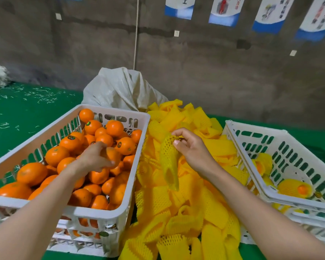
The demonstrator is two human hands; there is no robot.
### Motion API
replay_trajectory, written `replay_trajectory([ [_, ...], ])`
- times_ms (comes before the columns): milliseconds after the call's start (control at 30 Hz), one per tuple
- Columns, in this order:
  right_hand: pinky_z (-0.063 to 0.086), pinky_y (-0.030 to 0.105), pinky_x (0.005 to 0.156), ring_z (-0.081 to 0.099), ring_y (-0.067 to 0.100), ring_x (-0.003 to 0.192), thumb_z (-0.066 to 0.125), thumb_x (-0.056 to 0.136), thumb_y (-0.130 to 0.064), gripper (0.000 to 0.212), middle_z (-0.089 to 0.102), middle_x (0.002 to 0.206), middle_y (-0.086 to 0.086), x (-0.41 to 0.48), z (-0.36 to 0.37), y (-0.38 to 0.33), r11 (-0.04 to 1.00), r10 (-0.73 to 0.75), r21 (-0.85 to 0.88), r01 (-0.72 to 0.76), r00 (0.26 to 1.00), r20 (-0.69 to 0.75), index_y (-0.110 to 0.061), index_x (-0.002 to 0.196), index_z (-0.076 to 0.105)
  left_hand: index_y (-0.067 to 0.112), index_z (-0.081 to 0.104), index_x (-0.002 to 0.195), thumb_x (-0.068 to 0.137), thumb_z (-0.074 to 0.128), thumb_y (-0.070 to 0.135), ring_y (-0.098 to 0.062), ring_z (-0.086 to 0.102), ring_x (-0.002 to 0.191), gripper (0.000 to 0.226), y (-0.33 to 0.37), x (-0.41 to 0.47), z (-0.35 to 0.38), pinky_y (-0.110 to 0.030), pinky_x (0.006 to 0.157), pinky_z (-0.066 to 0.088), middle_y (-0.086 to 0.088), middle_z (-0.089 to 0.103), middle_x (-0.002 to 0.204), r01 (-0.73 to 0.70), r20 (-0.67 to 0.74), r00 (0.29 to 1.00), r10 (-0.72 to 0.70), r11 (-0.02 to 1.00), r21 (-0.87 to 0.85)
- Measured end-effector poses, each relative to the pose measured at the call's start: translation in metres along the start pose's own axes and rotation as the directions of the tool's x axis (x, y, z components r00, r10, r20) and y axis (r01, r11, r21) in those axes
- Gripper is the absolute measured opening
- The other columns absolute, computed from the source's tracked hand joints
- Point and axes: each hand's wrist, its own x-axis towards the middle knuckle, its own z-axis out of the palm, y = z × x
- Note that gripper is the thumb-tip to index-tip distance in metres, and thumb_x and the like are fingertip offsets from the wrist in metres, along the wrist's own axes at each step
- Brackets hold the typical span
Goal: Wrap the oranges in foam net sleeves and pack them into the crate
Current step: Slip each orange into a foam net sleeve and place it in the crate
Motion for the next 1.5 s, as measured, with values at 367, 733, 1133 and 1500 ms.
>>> replay_trajectory([
  [367,0.041,0.02,0.064,0.049,0.012,0.069,0.041,0.095,0.001,0.022,0.053,0.078,0.005,-0.032,-0.01,0.005,0.91,0.177,0.368,-0.191,0.982,0.072,-0.018,0.094,0.053,0.01,0.042,0.136,0.078,0.06,0.018,-0.03,0.067,0.088,0.061,0.078,-0.059,0.047,-0.045,0.079,0.054,-0.015,0.061,0.122,0.114,0.274,0.908,0.318,0.441,-0.89],
  [733,0.044,0.018,0.057,0.055,0.006,0.055,0.038,0.094,0.003,0.02,0.057,0.072,0.004,-0.061,-0.038,0.015,0.81,0.222,0.515,-0.28,0.96,0.174,-0.012,0.092,0.052,0.021,0.048,0.125,0.075,0.063,0.004,-0.027,0.068,0.076,0.054,0.118,-0.083,0.134,-0.037,0.06,0.059,-0.014,0.062,0.103,0.188,0.226,0.964,0.142,0.241,-0.952],
  [1133,0.04,0.014,0.053,0.049,-0.005,0.054,0.059,0.082,-0.045,0.038,0.054,0.068,-0.004,-0.063,-0.035,0.037,0.959,0.149,0.221,-0.18,0.978,0.147,-0.009,0.092,0.051,0.023,0.054,0.123,0.096,0.049,0.016,-0.029,0.063,0.1,0.029,0.114,-0.094,0.156,-0.047,0.087,0.05,-0.012,0.063,0.114,0.156,0.202,0.972,0.121,0.31,-0.938],
  [1500,0.049,0.051,0.071,0.058,0.025,0.077,0.05,0.096,-0.009,0.022,0.061,0.083,0.006,-0.064,-0.026,0.059,0.987,0.16,0.023,-0.159,0.958,-0.238,-0.03,0.088,0.052,0.028,0.045,0.126,0.061,0.074,0.011,-0.017,0.07,0.091,0.074,0.096,-0.094,0.16,-0.037,0.083,0.057,-0.006,0.061,0.116,0.07,0.226,0.929,0.294,0.461,-0.885],
])
